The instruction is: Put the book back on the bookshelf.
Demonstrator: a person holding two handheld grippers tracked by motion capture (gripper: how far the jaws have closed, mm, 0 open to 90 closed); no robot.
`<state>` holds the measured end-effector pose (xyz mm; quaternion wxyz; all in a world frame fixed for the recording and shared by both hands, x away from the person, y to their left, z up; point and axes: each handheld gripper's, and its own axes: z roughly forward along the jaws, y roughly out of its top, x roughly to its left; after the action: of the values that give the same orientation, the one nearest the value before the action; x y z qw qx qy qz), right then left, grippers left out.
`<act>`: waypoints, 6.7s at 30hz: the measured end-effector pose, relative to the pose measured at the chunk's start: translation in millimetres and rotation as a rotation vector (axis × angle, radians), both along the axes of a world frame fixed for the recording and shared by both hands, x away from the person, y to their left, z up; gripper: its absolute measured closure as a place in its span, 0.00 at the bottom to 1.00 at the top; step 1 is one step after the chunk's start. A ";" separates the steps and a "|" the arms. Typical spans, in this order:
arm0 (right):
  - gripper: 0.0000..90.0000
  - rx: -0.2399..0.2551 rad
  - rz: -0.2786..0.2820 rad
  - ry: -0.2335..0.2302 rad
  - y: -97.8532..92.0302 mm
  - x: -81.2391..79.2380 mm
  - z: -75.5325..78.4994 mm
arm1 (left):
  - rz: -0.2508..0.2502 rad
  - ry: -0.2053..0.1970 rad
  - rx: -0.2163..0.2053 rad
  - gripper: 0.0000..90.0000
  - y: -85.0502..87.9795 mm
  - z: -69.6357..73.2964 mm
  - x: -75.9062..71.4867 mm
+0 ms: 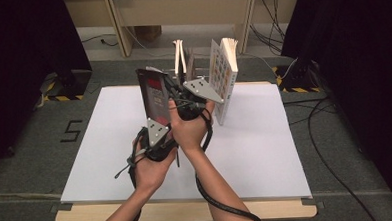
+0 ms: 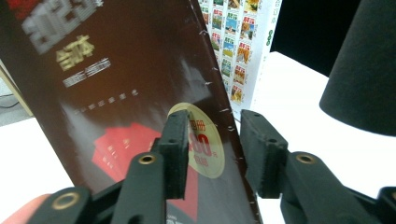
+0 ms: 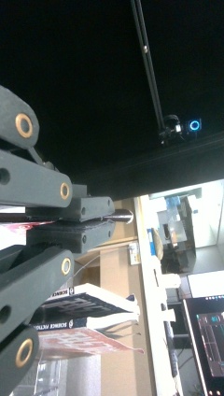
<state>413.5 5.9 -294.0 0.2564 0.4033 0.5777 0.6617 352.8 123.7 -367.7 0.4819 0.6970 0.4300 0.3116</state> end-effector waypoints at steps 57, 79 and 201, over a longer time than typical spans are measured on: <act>0.83 -0.040 0.158 -0.009 -2.1 -5.7 18.8 | 0.099 -0.131 -0.042 0.97 34.8 -10.8 -7.3; 0.73 -0.081 0.092 0.033 -85.8 -16.5 -5.6 | 0.183 -0.175 -0.108 0.97 53.6 -3.0 15.6; 0.67 -0.161 0.052 0.183 -144.3 -42.9 -108.4 | 0.265 -0.135 -0.178 0.93 60.6 -22.4 107.7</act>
<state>370.6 -138.4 -402.4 0.2171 0.4250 0.6603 0.5799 460.5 184.3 -390.1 0.5242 0.5663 0.5107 0.3791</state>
